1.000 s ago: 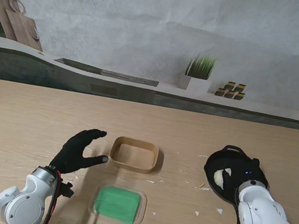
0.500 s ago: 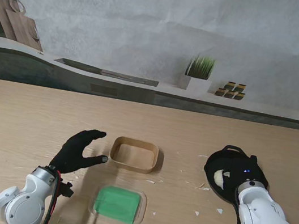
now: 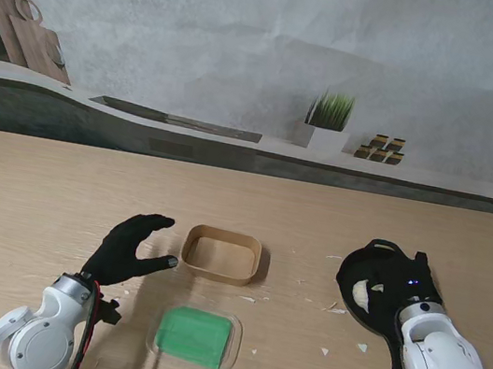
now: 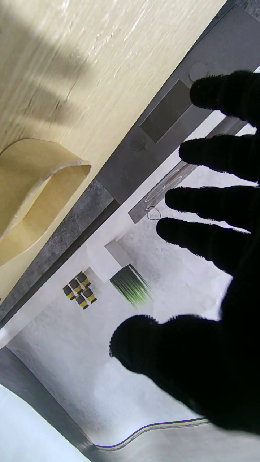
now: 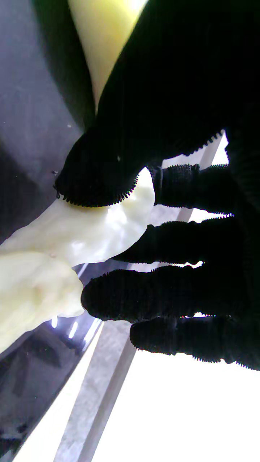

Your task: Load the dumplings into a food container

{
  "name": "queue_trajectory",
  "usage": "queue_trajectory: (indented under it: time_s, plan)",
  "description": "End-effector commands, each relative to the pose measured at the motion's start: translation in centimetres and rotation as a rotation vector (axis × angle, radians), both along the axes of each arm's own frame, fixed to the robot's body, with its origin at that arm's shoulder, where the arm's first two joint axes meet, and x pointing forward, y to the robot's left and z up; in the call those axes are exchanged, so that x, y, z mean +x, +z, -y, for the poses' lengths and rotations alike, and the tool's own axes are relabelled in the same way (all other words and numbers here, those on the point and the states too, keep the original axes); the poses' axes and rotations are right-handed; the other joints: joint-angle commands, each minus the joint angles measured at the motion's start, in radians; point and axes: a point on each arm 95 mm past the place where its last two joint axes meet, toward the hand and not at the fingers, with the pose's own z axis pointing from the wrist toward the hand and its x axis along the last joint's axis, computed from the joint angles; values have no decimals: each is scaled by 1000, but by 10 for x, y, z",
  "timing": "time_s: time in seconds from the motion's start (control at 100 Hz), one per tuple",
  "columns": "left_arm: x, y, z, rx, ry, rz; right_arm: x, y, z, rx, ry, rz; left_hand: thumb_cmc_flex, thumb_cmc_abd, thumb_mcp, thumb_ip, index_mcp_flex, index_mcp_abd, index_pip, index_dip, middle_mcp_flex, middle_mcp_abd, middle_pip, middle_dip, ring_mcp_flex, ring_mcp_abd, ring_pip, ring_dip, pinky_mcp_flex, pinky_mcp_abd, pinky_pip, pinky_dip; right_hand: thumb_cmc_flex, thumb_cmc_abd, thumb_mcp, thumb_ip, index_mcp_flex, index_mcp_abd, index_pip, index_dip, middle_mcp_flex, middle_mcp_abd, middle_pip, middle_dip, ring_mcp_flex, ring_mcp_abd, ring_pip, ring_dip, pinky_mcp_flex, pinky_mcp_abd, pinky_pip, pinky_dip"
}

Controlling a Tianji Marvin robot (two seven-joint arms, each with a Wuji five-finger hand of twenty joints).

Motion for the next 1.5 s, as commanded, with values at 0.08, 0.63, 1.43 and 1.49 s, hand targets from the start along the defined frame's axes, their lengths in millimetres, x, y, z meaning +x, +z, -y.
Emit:
queue_trajectory:
  time_s: [0.08, 0.63, 1.43, 1.49]
  plan:
    - [0, 0, 3, -3, -8, -5, -1, 17, -6, 32, 25, 39, 21, 22, 3, 26, 14, 10, -9, 5, 1, 15, 8, 11, 21, -18, 12, 18, -12, -28, -44, 18, 76, 47, 136, 21, 78, 7, 120, 49, 69, 5, 53, 57, 45, 33, 13, 1, -8, 52, 39, -25]
    - [0, 0, 0, -13, -7, 13, -1, 109, -63, 184, 242, 108, 25, 26, -4, 27, 16, 12, -12, 6, -2, 16, 6, 10, 18, -18, 9, 14, -11, -28, -45, 16, 88, 51, 134, 23, 77, 20, 119, 64, 66, 30, 58, 71, 42, 50, 38, 23, -1, 62, 51, -28]
    - [-3, 6, -10, -37, 16, 50, 13, 98, -249, 426, 438, -145, 29, 27, -8, 28, 6, 15, -15, 6, -8, 18, 5, 10, 16, -20, 8, 13, -10, -29, -46, 13, 87, 66, 122, 26, 69, 14, 108, 82, 58, 27, 56, 80, 39, 44, 38, 40, 5, 60, 60, -29]
    - [-4, 7, -11, -38, 18, 53, 17, 92, -258, 421, 442, -161, 29, 27, -8, 28, 7, 14, -15, 6, -7, 18, 5, 10, 17, -20, 8, 13, -11, -29, -46, 13, 86, 70, 122, 27, 68, 15, 109, 84, 55, 25, 57, 80, 35, 43, 38, 41, 4, 59, 61, -29]
